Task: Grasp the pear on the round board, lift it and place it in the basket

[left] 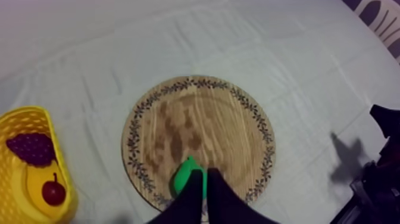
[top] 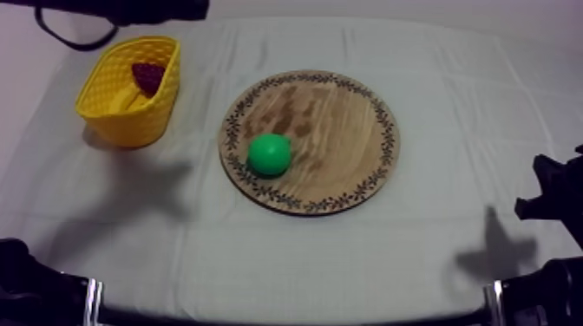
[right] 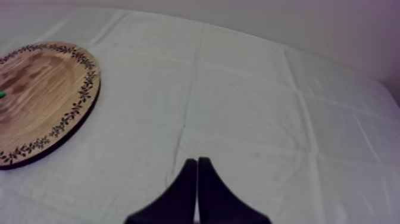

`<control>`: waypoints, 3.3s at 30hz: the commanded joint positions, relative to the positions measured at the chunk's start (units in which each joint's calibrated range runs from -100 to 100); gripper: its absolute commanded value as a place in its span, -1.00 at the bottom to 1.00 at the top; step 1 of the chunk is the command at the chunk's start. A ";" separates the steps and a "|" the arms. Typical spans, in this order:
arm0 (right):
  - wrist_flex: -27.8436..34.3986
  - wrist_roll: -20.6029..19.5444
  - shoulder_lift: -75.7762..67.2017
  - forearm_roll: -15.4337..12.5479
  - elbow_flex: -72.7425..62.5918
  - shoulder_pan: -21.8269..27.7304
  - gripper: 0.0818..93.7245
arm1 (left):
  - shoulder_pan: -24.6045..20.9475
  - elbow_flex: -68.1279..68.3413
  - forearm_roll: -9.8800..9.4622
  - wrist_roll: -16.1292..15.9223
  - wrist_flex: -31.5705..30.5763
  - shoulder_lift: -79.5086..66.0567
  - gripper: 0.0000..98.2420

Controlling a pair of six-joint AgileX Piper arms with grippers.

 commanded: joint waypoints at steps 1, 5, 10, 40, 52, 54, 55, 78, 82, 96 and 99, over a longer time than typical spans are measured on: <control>0.00 0.02 0.01 0.00 0.05 0.01 -0.99 | 0.26 -0.16 -0.25 0.54 -0.09 2.72 -1.00; 0.00 0.02 0.01 0.00 0.05 0.01 -0.99 | 0.54 -0.99 -1.26 1.61 -0.64 7.45 -1.00; 0.00 0.02 0.01 0.00 0.05 0.01 -0.99 | 0.55 -2.21 -2.05 2.19 -1.21 13.36 -1.00; 0.00 0.02 0.01 0.00 0.05 0.01 -0.99 | 0.94 0.81 -2.34 2.31 -1.90 24.04 -0.21; 0.00 0.02 0.01 0.00 0.05 0.01 -0.99 | 0.69 1.14 -1.78 3.20 4.27 23.37 0.91; 0.00 0.02 0.01 0.00 0.05 0.01 -0.99 | 0.62 1.14 -1.71 3.09 4.60 23.50 0.93; 0.00 0.02 0.01 0.00 0.05 0.01 -0.99 | 0.58 1.15 -1.62 3.02 4.69 23.57 0.94; 0.00 0.02 0.01 0.00 0.05 0.01 -0.99 | -0.22 -4.47 5.01 0.26 6.61 38.74 0.96; 0.00 0.02 0.01 0.00 0.05 0.01 -0.99 | -0.50 -7.73 5.61 -0.06 6.81 42.03 0.96; 0.00 0.01 0.01 0.00 0.05 0.01 -0.99 | -1.61 -14.38 7.55 -1.82 9.88 50.80 0.94; 0.00 0.02 0.01 0.00 0.05 0.01 -0.99 | -1.80 -15.00 8.26 -2.29 9.73 52.00 0.94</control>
